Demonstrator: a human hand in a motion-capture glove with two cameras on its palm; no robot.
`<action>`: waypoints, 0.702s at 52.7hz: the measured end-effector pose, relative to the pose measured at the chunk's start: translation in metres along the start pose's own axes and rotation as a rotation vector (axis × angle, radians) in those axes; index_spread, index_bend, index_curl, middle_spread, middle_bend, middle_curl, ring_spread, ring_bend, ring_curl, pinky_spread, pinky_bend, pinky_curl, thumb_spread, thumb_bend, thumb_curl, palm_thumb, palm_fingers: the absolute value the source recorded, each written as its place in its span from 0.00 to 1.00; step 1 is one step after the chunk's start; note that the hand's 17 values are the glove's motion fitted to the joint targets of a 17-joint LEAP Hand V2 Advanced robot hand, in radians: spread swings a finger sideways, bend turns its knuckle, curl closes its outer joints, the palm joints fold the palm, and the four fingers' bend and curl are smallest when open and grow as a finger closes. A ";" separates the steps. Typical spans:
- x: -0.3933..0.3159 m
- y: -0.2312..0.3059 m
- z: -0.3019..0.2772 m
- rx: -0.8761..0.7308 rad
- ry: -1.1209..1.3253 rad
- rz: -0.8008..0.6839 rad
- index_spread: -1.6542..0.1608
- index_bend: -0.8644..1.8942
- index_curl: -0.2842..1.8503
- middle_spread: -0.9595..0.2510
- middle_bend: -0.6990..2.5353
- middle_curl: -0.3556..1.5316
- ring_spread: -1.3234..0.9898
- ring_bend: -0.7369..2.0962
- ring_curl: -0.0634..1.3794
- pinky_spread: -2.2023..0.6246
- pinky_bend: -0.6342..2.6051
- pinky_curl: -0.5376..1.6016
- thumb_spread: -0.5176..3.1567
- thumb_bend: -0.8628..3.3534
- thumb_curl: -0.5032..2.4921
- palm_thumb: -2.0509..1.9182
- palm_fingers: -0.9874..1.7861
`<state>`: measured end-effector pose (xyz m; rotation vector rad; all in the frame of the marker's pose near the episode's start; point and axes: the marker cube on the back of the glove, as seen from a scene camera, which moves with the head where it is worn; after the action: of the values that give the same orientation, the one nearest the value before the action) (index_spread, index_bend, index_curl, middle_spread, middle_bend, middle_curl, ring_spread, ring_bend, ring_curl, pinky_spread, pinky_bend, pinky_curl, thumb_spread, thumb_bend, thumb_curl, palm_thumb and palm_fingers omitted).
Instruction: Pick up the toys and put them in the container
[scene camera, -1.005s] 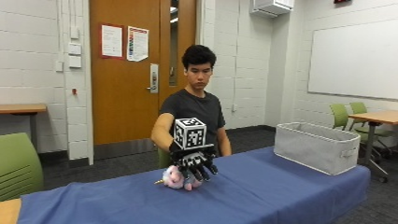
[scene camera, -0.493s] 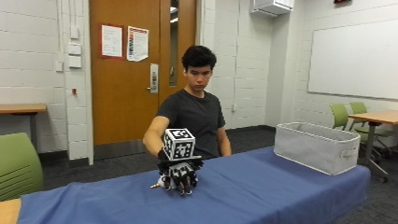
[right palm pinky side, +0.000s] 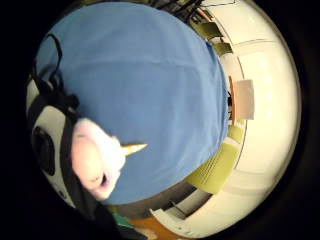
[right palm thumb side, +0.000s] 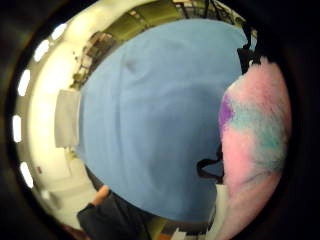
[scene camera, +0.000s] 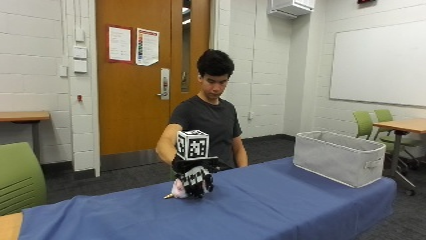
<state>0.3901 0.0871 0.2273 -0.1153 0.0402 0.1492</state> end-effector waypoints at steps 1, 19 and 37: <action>0.000 -0.001 0.000 -0.002 -0.001 0.000 0.71 0.36 0.40 0.55 0.36 0.44 0.37 0.58 0.31 0.67 0.44 0.41 0.47 0.27 0.32 0.67 0.72; -0.036 -0.023 -0.042 0.013 -0.064 0.033 0.72 0.36 0.35 0.49 0.50 0.54 0.40 0.71 0.42 0.62 0.45 0.44 0.38 0.24 0.38 0.67 0.80; -0.145 -0.053 -0.174 0.186 -0.102 -0.160 0.72 0.43 0.42 0.52 0.55 0.58 0.42 0.75 0.44 0.61 0.45 0.44 0.35 0.22 0.42 0.67 0.81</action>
<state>0.2491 -0.0069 0.0676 0.0744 -0.0564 -0.0091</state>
